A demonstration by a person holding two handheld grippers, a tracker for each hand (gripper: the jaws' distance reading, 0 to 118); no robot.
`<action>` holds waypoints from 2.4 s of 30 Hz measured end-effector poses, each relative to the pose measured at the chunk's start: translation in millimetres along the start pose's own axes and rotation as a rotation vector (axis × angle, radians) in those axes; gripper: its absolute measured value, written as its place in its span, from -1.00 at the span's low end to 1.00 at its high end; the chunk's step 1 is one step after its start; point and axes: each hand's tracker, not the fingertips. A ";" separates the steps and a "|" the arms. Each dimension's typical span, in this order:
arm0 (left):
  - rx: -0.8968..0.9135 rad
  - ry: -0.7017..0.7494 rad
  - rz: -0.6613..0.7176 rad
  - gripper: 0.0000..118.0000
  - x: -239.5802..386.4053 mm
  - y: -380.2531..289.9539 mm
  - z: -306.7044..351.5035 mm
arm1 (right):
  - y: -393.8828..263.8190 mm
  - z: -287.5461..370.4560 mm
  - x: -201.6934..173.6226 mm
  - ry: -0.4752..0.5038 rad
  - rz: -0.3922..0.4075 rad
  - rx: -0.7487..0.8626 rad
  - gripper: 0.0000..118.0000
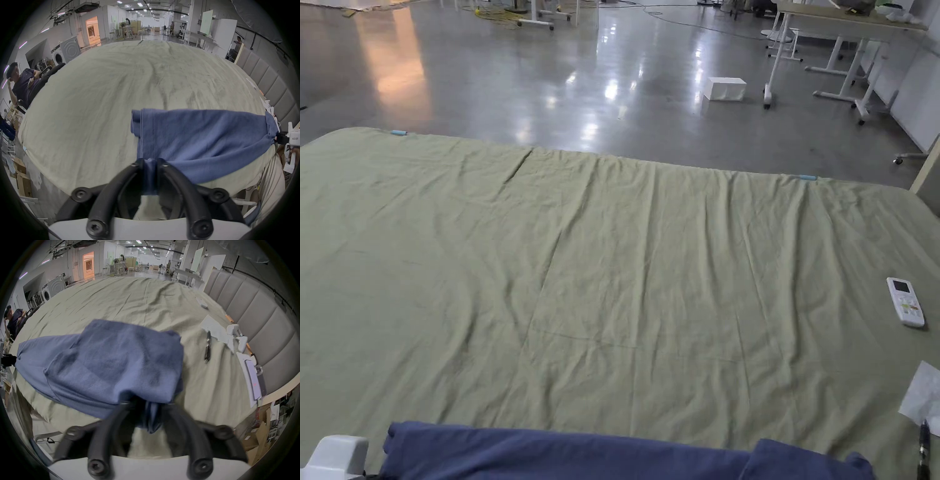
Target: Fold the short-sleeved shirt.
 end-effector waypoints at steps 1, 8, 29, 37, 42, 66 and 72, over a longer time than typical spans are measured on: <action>0.025 0.013 0.000 -0.39 1.7 4.4 3.5 | 5.7 6.2 -1.8 -0.046 0.012 0.018 0.24; 0.294 -0.016 0.009 0.14 42.2 54.2 31.7 | 61.3 45.9 -21.8 -0.074 -0.042 0.320 0.71; 0.825 0.084 -0.014 -0.96 141.2 120.4 94.1 | 145.7 97.8 -105.3 -0.087 -0.119 0.951 -1.00; 0.819 0.081 -0.034 -0.99 127.3 113.3 105.1 | 149.4 98.1 -110.6 -0.082 -0.105 0.958 -1.00; 0.686 -0.058 0.056 -0.99 77.4 112.5 102.1 | 148.5 93.3 -108.2 -0.065 -0.083 0.932 -1.00; -0.037 -0.577 0.441 0.54 -98.9 43.3 -26.5 | 131.7 52.6 -116.0 -0.049 0.006 0.747 -1.00; -0.095 -0.866 0.660 0.50 -93.6 25.6 -56.0 | 128.9 49.3 -119.0 -0.051 0.015 0.723 -1.00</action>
